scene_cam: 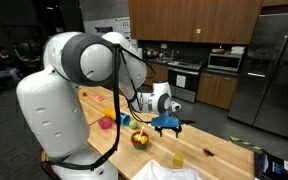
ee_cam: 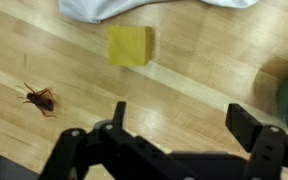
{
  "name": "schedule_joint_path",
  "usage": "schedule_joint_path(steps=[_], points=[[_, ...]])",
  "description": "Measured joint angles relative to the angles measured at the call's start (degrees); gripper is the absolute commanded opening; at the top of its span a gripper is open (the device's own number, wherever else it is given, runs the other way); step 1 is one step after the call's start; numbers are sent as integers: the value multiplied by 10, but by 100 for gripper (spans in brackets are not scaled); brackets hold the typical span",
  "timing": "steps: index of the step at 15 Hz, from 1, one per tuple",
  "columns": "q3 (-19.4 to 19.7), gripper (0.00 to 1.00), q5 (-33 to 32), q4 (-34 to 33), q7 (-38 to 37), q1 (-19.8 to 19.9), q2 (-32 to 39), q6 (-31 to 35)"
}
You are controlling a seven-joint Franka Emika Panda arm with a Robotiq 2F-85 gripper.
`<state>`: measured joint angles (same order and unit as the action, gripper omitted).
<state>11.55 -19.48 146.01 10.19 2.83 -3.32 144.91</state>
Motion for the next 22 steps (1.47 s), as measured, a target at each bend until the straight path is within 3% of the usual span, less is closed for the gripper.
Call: schedule_joint_path(steps=[14, 17, 22], points=[[-2, 100, 0, 0, 0, 1, 0, 0], [-23, 100, -4, -3, 13, 2, 0, -2], [-78, 100, 35, -35, 130, -25, -1, -27]])
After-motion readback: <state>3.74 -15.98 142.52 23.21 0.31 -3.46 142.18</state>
